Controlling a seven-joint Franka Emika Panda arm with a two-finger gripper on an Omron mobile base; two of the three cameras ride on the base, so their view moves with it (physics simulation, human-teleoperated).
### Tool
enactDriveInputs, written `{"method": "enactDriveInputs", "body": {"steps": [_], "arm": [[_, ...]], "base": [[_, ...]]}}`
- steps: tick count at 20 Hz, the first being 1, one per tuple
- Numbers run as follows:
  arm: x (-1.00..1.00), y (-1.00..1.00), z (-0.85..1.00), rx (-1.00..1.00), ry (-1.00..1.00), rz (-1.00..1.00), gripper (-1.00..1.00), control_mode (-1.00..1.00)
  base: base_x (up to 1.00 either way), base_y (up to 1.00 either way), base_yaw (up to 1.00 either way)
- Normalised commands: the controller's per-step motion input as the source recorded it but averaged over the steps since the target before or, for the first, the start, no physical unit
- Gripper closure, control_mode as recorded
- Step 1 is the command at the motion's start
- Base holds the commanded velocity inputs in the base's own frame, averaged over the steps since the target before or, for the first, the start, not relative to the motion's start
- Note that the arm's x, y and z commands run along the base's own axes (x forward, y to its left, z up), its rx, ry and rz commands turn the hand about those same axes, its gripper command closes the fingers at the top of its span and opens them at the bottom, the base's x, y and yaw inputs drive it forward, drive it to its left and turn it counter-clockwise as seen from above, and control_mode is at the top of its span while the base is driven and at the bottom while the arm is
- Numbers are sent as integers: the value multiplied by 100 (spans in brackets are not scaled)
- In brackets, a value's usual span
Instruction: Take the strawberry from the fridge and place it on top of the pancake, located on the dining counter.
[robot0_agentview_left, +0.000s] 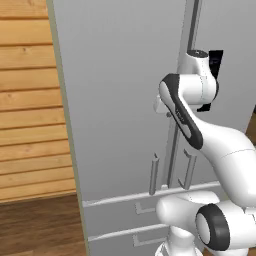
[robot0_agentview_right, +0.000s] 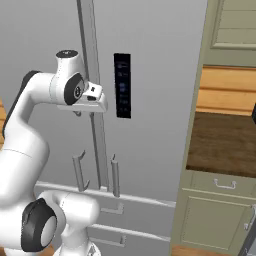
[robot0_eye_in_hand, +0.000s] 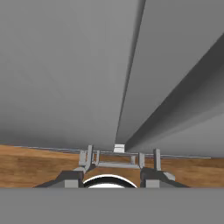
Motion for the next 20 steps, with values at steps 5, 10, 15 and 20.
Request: {"method": "enactDriveInputs", "body": {"steps": [5,10,15,20], "arm": [[-1,0,0,0,0,0,-100,100],[0,0,0,0,0,0,-100,100],[0,0,0,0,0,0,-100,100],[0,0,0,0,0,0,-100,100]], "base": [[-25,0,0],[-64,0,0],[-60,0,0],[-58,0,0]]}}
